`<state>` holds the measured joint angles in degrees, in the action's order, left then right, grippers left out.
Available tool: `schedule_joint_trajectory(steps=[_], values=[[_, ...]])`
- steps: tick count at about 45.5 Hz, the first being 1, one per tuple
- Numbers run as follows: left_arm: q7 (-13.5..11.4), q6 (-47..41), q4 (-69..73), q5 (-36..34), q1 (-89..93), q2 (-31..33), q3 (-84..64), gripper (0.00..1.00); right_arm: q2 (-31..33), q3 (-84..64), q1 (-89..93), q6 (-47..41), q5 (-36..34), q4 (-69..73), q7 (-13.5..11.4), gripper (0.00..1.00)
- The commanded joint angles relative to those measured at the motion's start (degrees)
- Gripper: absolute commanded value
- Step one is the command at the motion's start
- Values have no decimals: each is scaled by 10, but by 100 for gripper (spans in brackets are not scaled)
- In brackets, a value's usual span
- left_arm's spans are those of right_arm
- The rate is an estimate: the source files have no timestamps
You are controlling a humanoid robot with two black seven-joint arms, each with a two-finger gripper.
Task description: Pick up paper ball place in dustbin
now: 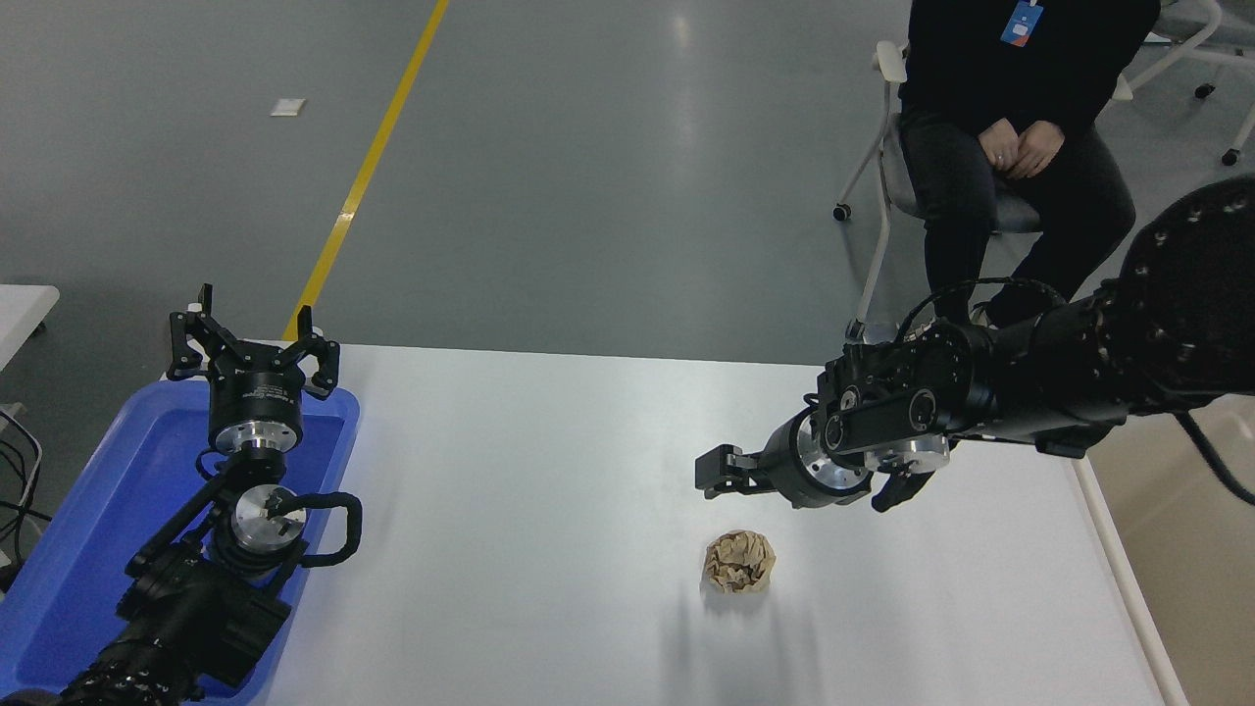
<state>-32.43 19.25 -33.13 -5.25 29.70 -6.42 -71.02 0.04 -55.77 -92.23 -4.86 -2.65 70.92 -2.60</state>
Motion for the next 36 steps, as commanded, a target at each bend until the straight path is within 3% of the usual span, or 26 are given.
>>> schedule_joint_trajectory(steps=[1, 36], values=[[0, 0, 0, 0, 0, 0, 0, 99, 0, 13, 57, 28, 2, -31, 0, 100], [0, 0, 0, 0, 0, 0, 0, 99, 0, 32, 163, 79, 41, -81, 1, 100]])
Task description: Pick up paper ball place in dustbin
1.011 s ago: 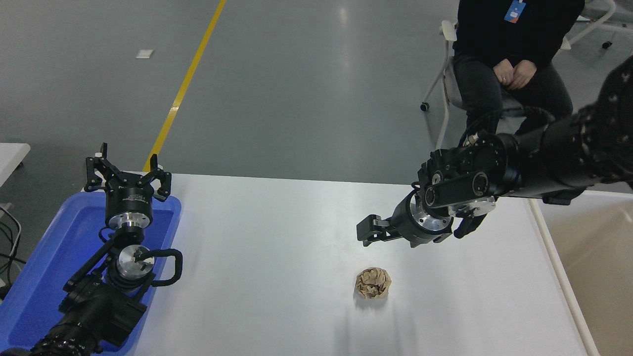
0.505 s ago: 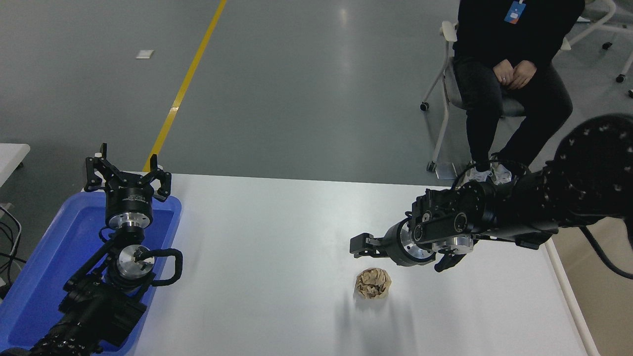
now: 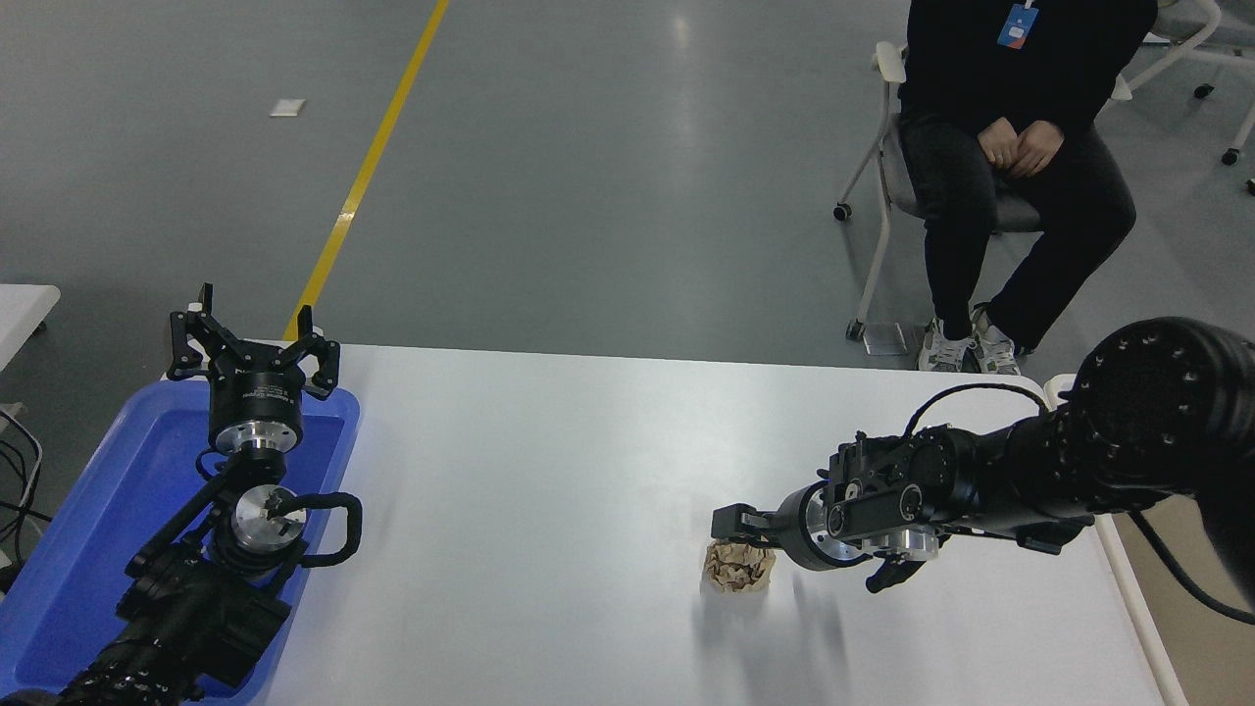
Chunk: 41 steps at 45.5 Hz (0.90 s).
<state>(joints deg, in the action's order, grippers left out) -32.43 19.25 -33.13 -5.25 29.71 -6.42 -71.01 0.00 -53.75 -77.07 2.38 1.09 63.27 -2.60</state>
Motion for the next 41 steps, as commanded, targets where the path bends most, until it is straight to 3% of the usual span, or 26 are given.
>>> schedule_joint_trajectory(steps=[1, 19, 25, 41], values=[[0, 0, 0, 0, 0, 0, 0, 99, 0, 12, 12, 6, 3, -4, 0, 100], [0, 0, 0, 1, 0, 0, 0, 99, 0, 22, 14, 10, 1, -3, 1, 100], [0, 0, 0, 1, 0, 0, 0, 99, 0, 23, 14, 10, 1, -2, 9, 95], [0, 0, 0, 0, 0, 0, 0, 99, 0, 25, 14, 9, 18, 4, 34, 42]])
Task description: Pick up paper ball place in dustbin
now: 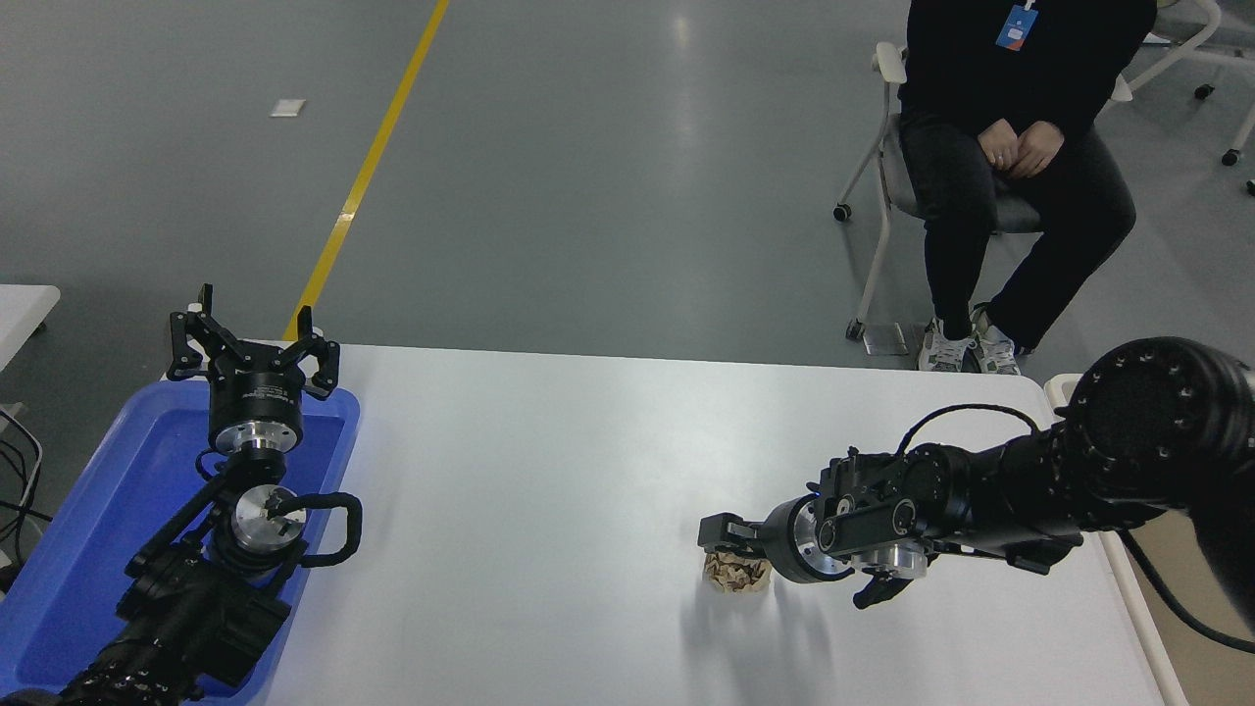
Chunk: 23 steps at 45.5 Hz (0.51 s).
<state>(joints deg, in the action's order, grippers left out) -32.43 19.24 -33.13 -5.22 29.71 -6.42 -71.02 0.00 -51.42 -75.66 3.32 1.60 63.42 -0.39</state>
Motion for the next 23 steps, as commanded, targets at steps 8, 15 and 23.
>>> schedule_joint_trajectory(steps=[8, 15, 23], values=[[0, 0, 0, 0, 0, 0, 0, 99, 0, 2, -1, -1, 17, 3, 16, 23], [0, 0, 0, -1, 0, 0, 0, 99, 0, 2, -1, -2, 17, 8, 21, 0], [0, 0, 0, -1, 0, 0, 0, 99, 0, 2, -10, -5, 16, 25, 27, 0]])
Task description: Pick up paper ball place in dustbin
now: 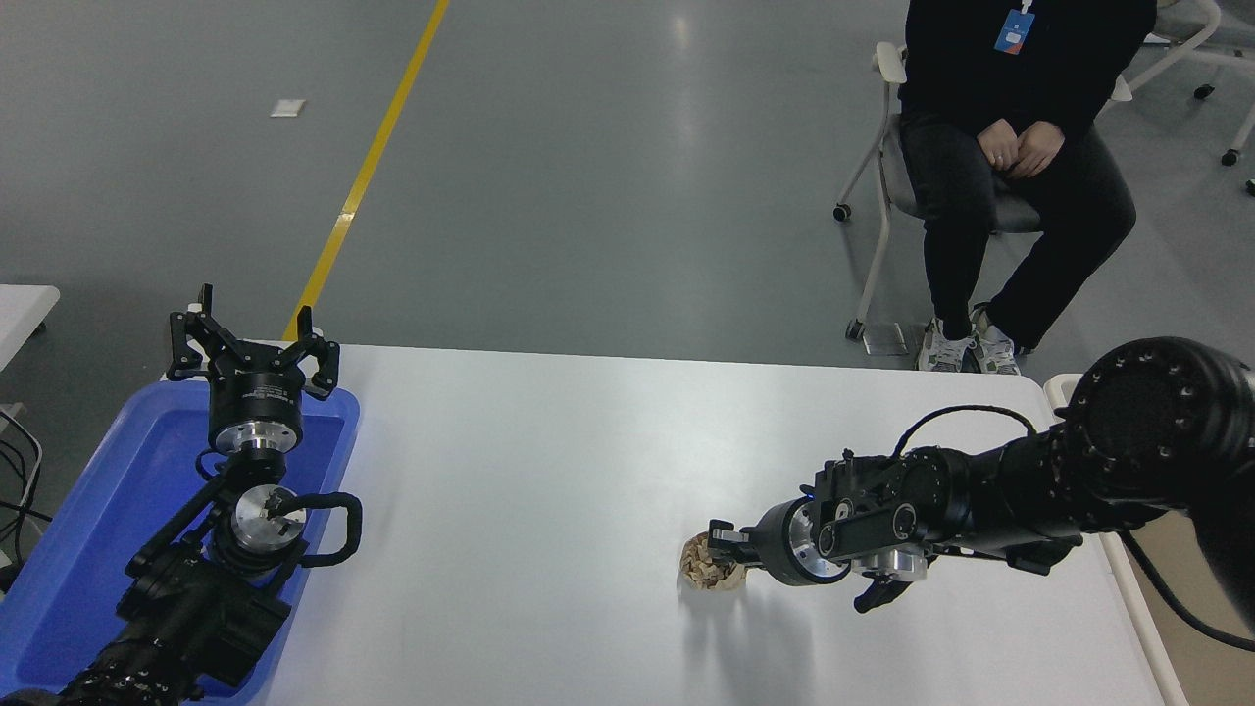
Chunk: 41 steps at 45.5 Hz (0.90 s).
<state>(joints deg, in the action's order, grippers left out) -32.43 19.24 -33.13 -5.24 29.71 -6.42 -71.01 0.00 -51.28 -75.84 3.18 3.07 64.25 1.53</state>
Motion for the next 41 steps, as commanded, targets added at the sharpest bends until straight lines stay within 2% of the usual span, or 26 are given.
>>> schedule_joint_trajectory(steps=[1, 20, 32, 41], values=[[0, 0, 0, 1, 0, 0, 0, 99, 0, 0, -10, -3, 1, 21, 7, 0], [0, 0, 0, 0, 0, 0, 0, 99, 0, -2, -138, -20, 2, 155, 16, 0], [0, 0, 0, 0, 0, 0, 0, 99, 90, -36, -301, -83, 9, 258, 16, 0], [0, 0, 0, 1, 0, 0, 0, 99, 126, -87, -454, -173, 9, 294, 14, 0]])
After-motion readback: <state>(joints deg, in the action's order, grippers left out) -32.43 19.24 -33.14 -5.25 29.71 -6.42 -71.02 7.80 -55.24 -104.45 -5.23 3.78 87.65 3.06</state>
